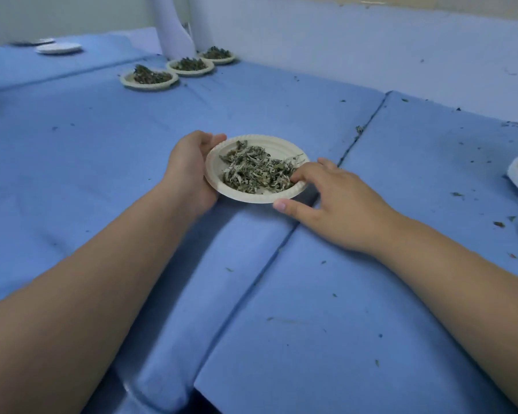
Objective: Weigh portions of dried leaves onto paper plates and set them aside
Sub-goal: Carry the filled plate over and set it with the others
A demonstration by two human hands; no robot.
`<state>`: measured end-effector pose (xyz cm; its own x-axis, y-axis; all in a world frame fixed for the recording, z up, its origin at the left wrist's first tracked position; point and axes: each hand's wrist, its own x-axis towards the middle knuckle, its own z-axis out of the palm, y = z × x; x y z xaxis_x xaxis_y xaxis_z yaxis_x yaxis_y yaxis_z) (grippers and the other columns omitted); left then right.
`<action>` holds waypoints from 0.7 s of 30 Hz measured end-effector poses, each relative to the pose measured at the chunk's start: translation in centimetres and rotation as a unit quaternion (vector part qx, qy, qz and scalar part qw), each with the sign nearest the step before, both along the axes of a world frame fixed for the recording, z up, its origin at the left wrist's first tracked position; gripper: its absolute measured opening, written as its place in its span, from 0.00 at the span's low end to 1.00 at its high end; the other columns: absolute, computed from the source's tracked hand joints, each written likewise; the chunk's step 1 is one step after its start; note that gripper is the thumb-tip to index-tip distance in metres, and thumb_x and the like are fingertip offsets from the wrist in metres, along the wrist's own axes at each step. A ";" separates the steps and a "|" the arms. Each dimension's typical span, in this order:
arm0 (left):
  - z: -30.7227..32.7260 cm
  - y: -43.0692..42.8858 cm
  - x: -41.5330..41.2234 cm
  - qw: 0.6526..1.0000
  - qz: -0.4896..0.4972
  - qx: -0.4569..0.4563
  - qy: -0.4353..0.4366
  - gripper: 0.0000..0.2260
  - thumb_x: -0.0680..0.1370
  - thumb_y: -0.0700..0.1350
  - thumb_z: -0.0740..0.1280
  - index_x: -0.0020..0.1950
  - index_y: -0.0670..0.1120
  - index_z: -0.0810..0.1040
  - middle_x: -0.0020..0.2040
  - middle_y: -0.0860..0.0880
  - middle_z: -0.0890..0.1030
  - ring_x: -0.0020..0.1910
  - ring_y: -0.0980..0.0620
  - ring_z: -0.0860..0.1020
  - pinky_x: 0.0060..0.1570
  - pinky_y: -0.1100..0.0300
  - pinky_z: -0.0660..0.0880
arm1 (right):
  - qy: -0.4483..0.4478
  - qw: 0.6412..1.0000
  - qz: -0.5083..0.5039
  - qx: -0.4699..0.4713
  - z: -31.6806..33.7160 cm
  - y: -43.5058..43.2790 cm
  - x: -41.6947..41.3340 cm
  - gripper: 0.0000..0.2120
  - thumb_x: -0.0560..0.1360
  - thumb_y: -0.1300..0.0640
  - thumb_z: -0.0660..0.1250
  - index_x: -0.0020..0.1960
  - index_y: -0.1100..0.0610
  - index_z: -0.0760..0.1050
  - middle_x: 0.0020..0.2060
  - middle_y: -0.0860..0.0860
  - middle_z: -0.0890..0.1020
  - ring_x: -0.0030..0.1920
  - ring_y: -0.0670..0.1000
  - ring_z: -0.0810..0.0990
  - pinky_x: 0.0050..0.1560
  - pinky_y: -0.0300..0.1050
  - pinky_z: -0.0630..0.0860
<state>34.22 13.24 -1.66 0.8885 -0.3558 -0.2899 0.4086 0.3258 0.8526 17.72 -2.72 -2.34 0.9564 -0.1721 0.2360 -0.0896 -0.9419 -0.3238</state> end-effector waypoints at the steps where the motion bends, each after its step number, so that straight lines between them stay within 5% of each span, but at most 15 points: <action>1: 0.0 1.0 0.7 1.000 0.014 0.001 0.001 0.16 0.83 0.46 0.58 0.65 0.39 0.77 0.66 0.38 0.80 0.64 0.39 0.80 0.62 0.41 0.77 | 0.003 1.000 0.012 0.007 -0.1 0.6 1.2 0.30 0.71 0.27 0.57 0.63 0.46 0.72 0.59 0.46 0.77 0.65 0.50 0.67 0.59 0.45 0.65; 5: 0.1 4.8 3.3 0.997 0.075 0.000 -0.006 0.11 0.81 0.44 0.61 0.58 0.42 0.79 0.51 0.41 0.82 0.50 0.41 0.84 0.55 0.42 0.81 | 0.002 0.998 0.063 0.018 -1.0 3.2 6.4 0.28 0.73 0.28 0.61 0.62 0.46 0.72 0.52 0.42 0.73 0.52 0.48 0.71 0.53 0.46 0.70; 9: 0.4 8.0 6.3 0.992 0.116 0.041 -0.022 0.07 0.79 0.43 0.64 0.54 0.44 0.79 0.37 0.44 0.84 0.42 0.41 0.86 0.47 0.39 0.83 | 0.005 0.996 0.085 0.031 -2.0 5.7 11.6 0.26 0.72 0.27 0.62 0.61 0.44 0.71 0.52 0.44 0.73 0.50 0.47 0.69 0.50 0.47 0.68; 16: -0.4 13.1 13.3 0.949 0.141 0.236 -0.155 0.04 0.71 0.50 0.61 0.41 0.51 0.74 0.51 0.49 0.80 0.52 0.47 0.80 0.64 0.39 0.75 | -0.009 0.995 0.091 0.026 -2.9 8.3 20.7 0.28 0.72 0.27 0.63 0.60 0.47 0.73 0.49 0.44 0.75 0.48 0.49 0.71 0.45 0.46 0.67; 21: -1.5 15.3 16.7 0.946 0.165 0.227 -0.164 0.03 0.70 0.45 0.61 0.38 0.49 0.74 0.41 0.44 0.75 0.42 0.48 0.78 0.54 0.43 0.82 | -0.016 0.997 0.079 0.017 -3.2 9.6 27.2 0.28 0.74 0.27 0.61 0.61 0.49 0.73 0.51 0.47 0.77 0.48 0.50 0.70 0.45 0.47 0.66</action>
